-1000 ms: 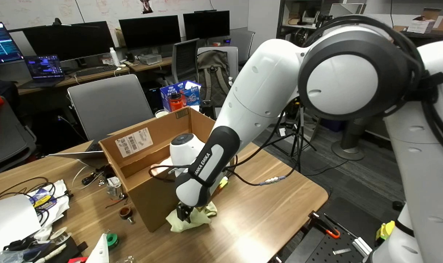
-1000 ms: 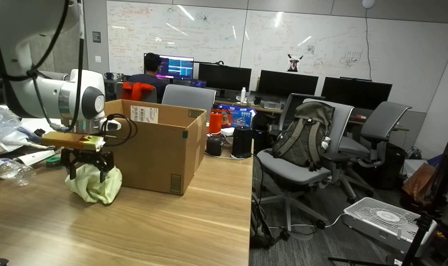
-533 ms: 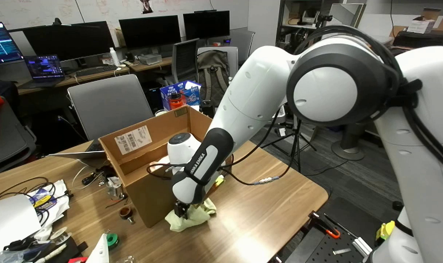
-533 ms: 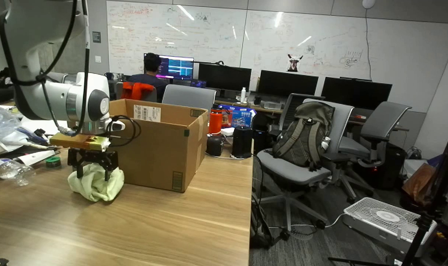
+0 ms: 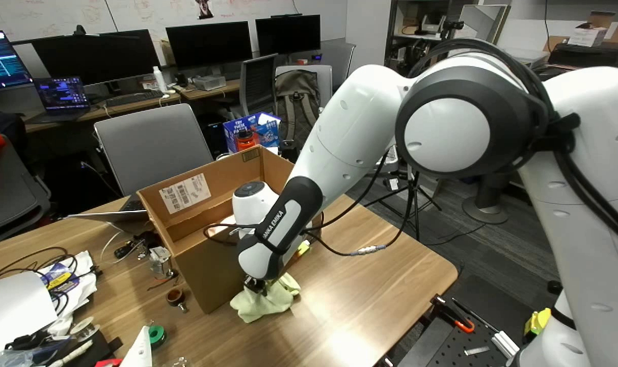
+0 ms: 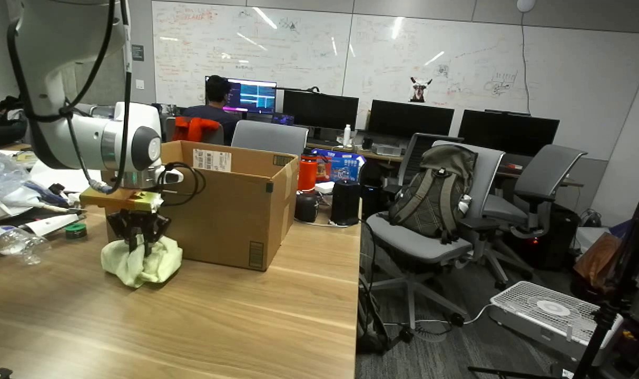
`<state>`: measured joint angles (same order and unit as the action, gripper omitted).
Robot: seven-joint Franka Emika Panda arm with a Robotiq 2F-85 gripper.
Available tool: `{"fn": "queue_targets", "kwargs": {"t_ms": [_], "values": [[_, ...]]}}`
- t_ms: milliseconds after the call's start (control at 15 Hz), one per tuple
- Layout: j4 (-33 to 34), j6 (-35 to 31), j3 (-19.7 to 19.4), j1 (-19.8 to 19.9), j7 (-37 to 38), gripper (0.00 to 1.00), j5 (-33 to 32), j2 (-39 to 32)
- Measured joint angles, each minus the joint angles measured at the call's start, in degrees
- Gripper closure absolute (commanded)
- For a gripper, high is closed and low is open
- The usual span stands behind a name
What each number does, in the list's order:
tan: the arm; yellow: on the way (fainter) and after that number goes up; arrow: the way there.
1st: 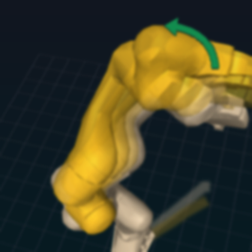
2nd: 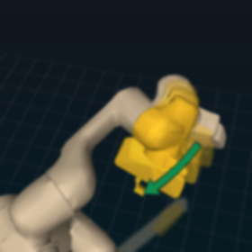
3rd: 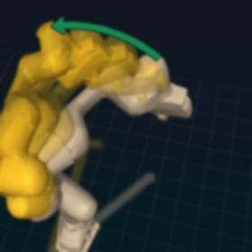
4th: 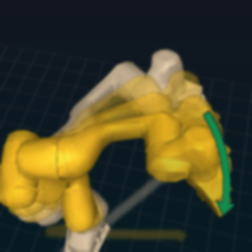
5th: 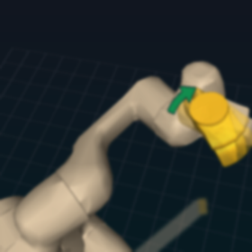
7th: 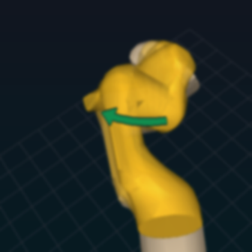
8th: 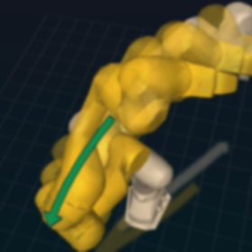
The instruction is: Put the yellow towel, the pink and peach shirt in the box and the green towel respectively
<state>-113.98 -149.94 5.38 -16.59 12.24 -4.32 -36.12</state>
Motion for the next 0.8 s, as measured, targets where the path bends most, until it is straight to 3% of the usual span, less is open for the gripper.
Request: {"fn": "queue_targets", "kwargs": {"t_ms": [67,800], "values": [[0.1,0.0,-0.1,0.0,0.0,1.0,-0.1,0.0],[-0.2,0.3,-0.5,-1.9,0.1,0.99,-1.4,3.7]]}}
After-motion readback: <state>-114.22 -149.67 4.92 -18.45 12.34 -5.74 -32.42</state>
